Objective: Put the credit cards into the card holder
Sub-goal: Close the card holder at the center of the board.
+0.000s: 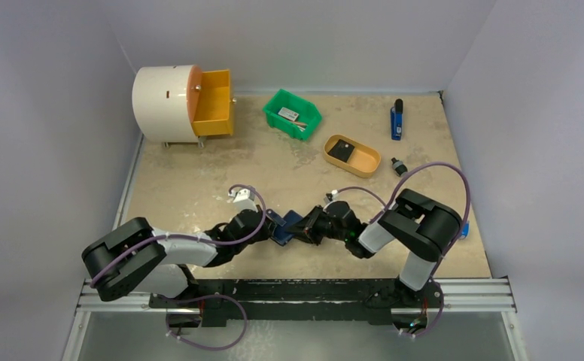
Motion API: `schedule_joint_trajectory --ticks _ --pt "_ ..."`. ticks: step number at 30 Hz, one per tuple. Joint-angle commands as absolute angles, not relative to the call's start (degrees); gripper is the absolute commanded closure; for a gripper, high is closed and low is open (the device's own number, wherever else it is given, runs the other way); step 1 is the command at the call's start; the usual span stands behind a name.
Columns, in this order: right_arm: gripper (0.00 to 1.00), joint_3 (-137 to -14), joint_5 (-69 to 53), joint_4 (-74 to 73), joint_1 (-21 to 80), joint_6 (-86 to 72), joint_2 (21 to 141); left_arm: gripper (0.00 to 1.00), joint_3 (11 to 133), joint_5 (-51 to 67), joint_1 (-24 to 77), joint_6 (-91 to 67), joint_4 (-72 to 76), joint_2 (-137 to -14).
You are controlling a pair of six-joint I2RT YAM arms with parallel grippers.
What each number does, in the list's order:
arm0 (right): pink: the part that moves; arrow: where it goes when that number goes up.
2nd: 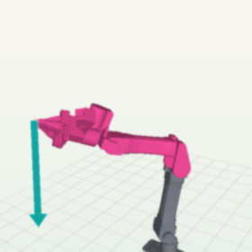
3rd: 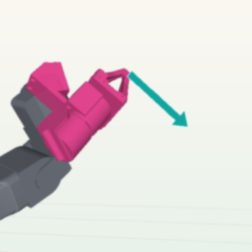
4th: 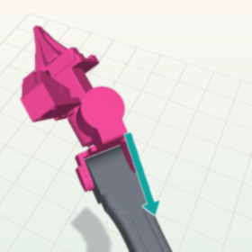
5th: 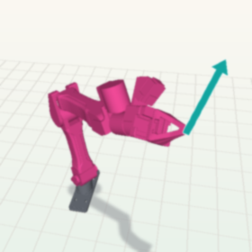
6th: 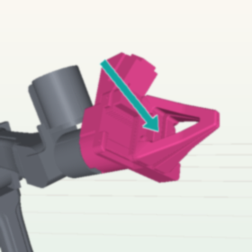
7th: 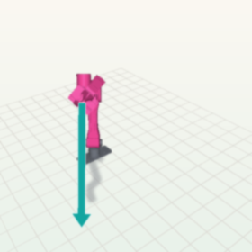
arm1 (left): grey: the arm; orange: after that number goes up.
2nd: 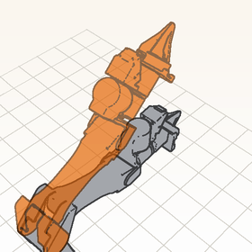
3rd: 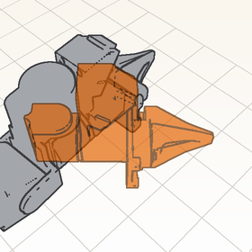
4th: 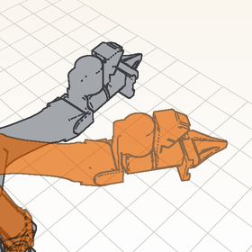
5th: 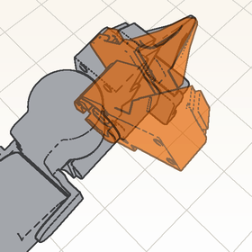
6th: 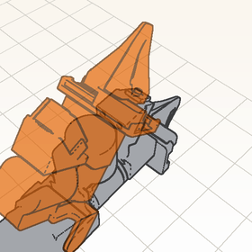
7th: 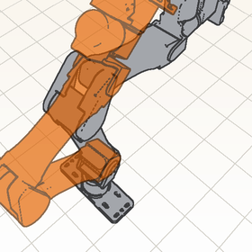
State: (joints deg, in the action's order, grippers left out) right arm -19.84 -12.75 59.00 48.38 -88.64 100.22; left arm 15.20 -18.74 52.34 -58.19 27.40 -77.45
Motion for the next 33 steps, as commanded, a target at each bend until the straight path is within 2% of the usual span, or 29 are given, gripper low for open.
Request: schedule_joint_trajectory --ticks 1,6,10,13,15,19,23,26,30,33 --pt "1.0 -21.36 -13.05 58.2 48.59 -85.67 96.46 1.0 15.06 -20.3 53.4 -59.06 18.91 -74.1" --pt "1.0 -24.71 -14.4 41.2 45.53 -76.18 83.05 1.0 19.51 -30.49 53.46 -58.45 -0.26 -54.81" --pt "1.0 -33.93 -18.68 19.86 41.76 -64.1 73.87 0.76 25.84 -36.94 53.39 -55.84 -12.54 -40.59" --pt "1.0 -42.55 -20.6 5.44 39.24 -55.35 69.85 0.55 31.07 -38.12 53.36 -52.51 -17.04 -37.34" --pt "1.0 -50.1 -20.33 -7.16 38.47 -49.02 69.58 0.5 34.96 -37.16 53.4 -48.71 -18.17 -37.85" --pt "1.0 -66.77 -18.05 -24.27 38.41 -37.97 72.06 0.46 44.6 -35.28 53.46 -41.24 -18.29 -41.81" --pt "1.0 -77.72 -14.06 -32.73 38.35 -31.06 73.01 0.45 49.91 -33.43 53.49 -29.32 -13.12 -42.54" --pt "1.0 -81.75 -12.33 -35.39 38.0 -29.44 73.12 0.41 52.3 -29.56 53.5 -18.98 -10.35 -42.38" --pt "1.0 -83.67 -11.78 -35.84 37.52 -31.28 73.05 0.4 54.42 -19.82 53.49 -7.86 -10.64 -43.53" --pt "1.0 -84.72 -10.7 -36.46 37.15 -34.34 74.08 0.4 53.45 -19.06 54.13 -1.78 -10.15 -44.44"
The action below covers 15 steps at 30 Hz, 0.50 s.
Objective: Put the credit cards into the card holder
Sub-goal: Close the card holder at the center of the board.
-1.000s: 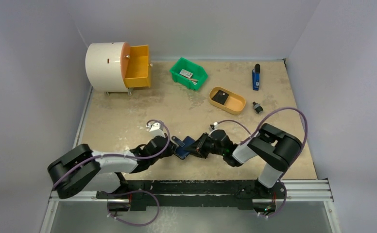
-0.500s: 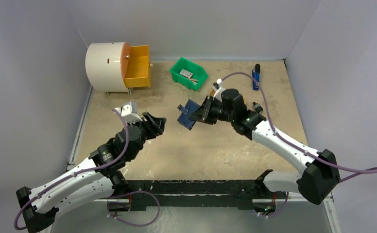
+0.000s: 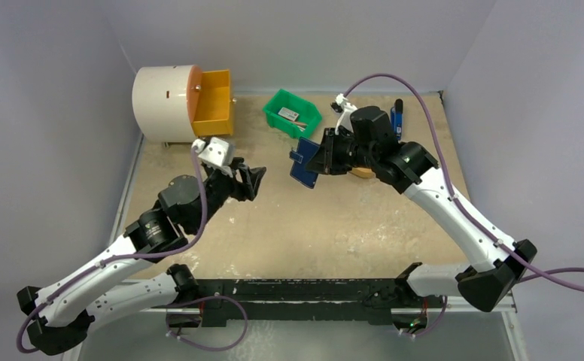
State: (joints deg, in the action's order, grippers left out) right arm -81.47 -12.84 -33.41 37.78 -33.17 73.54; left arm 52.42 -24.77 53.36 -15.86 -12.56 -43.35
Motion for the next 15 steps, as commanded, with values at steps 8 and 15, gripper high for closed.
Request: schedule_joint_trajectory --ticks 8,15 --pt "1.0 -85.47 -9.49 -32.63 34.6 -46.58 75.03 0.31 49.76 -35.46 64.77 20.63 -2.87 -49.99" --pt "1.0 -91.37 -7.35 -33.47 33.5 -49.09 78.26 0.3 46.42 -43.38 74.17 38.71 5.46 -53.27"
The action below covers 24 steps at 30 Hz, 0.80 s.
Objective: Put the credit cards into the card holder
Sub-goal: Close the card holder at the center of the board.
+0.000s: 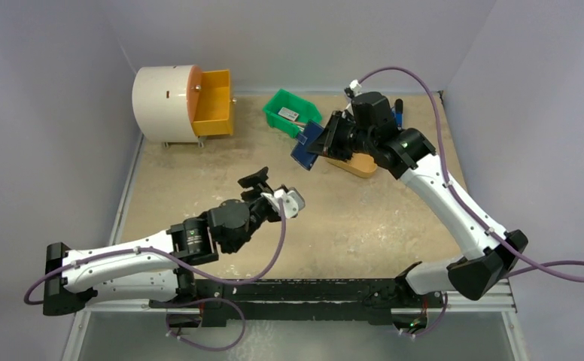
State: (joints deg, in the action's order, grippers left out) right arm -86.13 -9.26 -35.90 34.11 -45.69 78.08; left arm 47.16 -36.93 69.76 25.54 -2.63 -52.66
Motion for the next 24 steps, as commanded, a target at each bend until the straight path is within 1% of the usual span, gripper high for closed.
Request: schedule_joint_trajectory --ticks 1,4,6,14,20,24 --pt "1.0 -91.81 -7.3 -33.15 33.44 -49.55 78.52 0.3 45.71 -44.06 75.25 39.82 7.04 -53.79" --pt "1.0 -92.15 -8.03 -31.73 33.43 -51.23 79.12 0.3 42.53 -47.21 77.36 43.71 15.69 -55.58" --pt "1.0 -91.46 -8.97 -30.42 33.4 -52.45 79.28 0.31 39.78 -49.49 78.71 47.77 24.95 -57.18" --pt "1.0 -88.88 -11.15 -27.61 33.4 -54.68 78.24 0.32 32.58 -53.31 79.37 64.56 56.09 -67.43" --pt "1.0 -85.62 -12.01 -25.59 33.42 -55.82 76.03 0.35 33.81 -55.58 79.28 72.13 71.76 -74.73" --pt "1.0 -84.7 -12.27 -25.5 33.42 -55.76 74.93 0.35 35.22 -56.77 79.28 75.66 75.57 -77.51"
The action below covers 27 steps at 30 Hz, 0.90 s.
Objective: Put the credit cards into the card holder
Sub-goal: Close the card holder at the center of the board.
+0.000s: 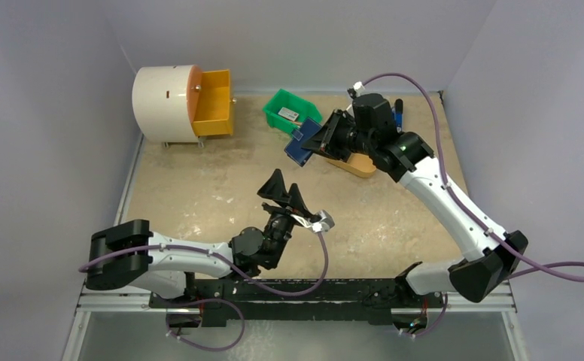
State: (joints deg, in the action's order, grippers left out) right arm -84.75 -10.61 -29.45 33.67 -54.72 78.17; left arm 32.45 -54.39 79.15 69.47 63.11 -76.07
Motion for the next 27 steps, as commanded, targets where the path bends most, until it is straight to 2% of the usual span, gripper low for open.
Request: schedule_joint_trajectory --ticks 1,20,24,27 --pt "1.0 -84.58 -12.41 -25.43 33.45 -55.83 74.77 0.35 35.46 -56.93 79.26 75.73 75.44 -77.78" --pt "1.0 -80.57 -13.75 -23.27 33.49 -55.75 70.37 0.36 41.58 -57.85 77.09 85.0 85.02 -87.53" --pt "1.0 -79.29 -14.19 -23.04 33.49 -55.71 69.26 0.41 42.2 -57.31 77.0 87.72 85.39 -89.45" --pt "1.0 -78.7 -15.02 -22.86 33.49 -55.49 68.63 0.49 42.15 -57.34 76.78 88.66 84.93 -90.08"
